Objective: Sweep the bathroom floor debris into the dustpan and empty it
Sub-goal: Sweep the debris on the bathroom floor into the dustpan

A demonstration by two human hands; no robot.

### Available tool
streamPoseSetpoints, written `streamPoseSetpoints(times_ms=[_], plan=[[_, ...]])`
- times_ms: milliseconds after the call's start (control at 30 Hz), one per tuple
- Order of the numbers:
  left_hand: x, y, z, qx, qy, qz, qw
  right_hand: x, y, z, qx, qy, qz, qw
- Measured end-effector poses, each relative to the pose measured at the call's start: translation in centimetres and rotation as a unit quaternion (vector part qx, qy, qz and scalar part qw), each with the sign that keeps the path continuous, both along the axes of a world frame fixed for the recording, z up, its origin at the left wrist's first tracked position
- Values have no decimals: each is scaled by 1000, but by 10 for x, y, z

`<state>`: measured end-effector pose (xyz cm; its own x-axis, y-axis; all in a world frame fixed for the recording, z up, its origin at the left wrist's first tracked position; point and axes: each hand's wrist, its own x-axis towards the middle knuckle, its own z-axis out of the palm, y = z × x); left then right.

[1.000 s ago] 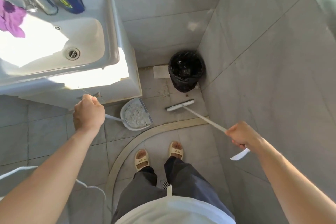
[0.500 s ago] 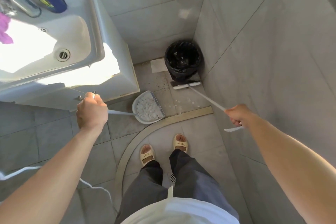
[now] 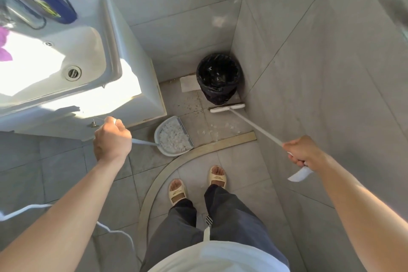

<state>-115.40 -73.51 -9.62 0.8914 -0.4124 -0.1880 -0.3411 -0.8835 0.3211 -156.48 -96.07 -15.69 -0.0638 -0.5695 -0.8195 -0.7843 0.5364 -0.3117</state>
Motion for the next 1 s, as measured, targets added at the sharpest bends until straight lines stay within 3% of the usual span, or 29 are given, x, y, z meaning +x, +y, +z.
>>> streamPoseSetpoints(times_ms=[267,433,567,833,1000], plan=[[-2,-2,-3,9,1,9,1000,21,-33,-36,-64,39,66,995],[-6,-1,-5,18,2,20,1000,-12,-15,-68,42,29,-45,998],[-6,-2,-4,12,-9,1,1000,-14,18,-57,94,-34,-127,987],[-10,-15,4,-3,6,-23,1000,-13,43,2,74,-64,-173,980],[-1,-13,8,8,-1,-29,1000,3,63,0,39,-51,-181,981]])
